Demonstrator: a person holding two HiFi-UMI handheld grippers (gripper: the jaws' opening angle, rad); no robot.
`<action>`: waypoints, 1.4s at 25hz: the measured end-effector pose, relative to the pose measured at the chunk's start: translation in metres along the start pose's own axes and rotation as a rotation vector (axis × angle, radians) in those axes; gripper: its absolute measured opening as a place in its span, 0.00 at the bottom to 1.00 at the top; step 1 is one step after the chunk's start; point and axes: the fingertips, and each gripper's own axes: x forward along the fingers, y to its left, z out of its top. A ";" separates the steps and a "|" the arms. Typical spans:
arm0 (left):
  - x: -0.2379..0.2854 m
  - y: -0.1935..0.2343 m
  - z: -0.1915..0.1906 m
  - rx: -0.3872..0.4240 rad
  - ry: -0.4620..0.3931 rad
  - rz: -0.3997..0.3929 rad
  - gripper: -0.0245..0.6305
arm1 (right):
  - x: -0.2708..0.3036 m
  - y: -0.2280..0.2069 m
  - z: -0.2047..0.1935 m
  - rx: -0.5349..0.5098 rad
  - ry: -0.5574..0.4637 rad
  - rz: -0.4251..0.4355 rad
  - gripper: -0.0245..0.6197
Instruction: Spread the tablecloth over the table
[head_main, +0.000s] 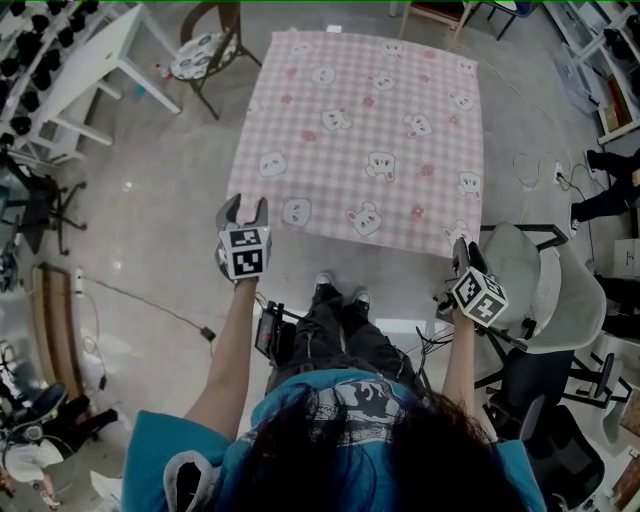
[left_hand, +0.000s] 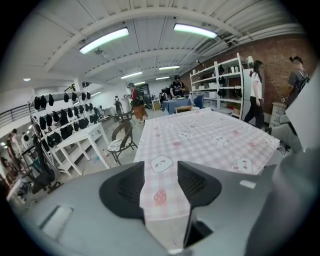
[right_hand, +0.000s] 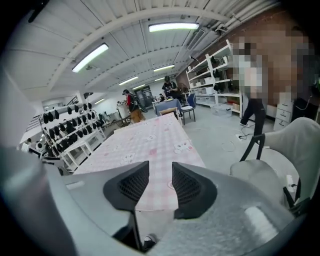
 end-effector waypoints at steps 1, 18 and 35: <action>-0.005 -0.005 0.008 -0.013 -0.023 -0.016 0.36 | -0.002 0.005 0.003 -0.003 -0.003 0.020 0.25; -0.093 -0.149 0.092 -0.034 -0.242 -0.416 0.28 | -0.042 0.123 0.028 -0.124 -0.058 0.363 0.24; -0.172 -0.124 0.037 -0.024 -0.253 -0.668 0.11 | -0.116 0.288 -0.029 -0.123 -0.092 0.480 0.10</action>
